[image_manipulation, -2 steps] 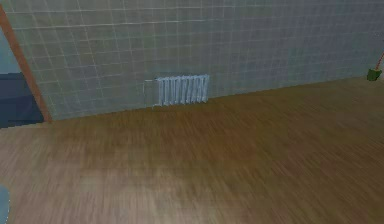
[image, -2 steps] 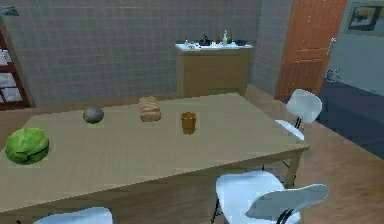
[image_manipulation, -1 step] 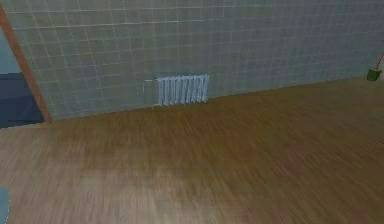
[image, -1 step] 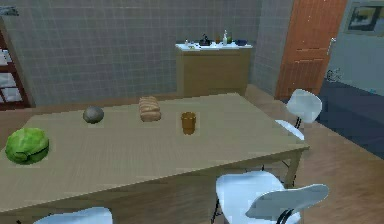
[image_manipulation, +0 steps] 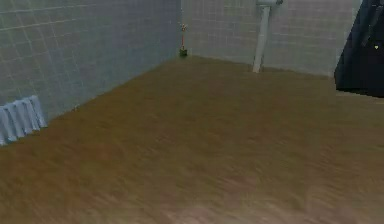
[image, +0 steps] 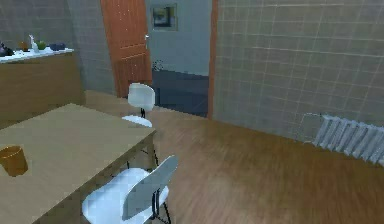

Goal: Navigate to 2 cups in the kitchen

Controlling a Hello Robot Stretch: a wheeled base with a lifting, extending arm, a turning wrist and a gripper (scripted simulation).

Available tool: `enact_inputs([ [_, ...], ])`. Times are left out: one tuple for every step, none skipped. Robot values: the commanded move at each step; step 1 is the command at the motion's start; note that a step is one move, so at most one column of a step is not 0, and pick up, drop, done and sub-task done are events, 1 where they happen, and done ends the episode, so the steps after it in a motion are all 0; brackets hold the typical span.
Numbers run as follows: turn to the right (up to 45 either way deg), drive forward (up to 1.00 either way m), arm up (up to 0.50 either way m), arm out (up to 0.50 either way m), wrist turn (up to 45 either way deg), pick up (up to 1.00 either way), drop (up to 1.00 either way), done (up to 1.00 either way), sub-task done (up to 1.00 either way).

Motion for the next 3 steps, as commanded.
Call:
enact_inputs([
  [24.0, 0.0, 0.0, 0.0, 0.0, 0.0, 0.0, 0.0, 0.0],
  [0.0, 0.85, 0.0, 0.0, 0.0, 0.0, 0.0, 0.0, 0.0],
  [24.0, 0.0, 0.0, 0.0, 0.0, 0.0, 0.0, 0.0, 0.0],
])
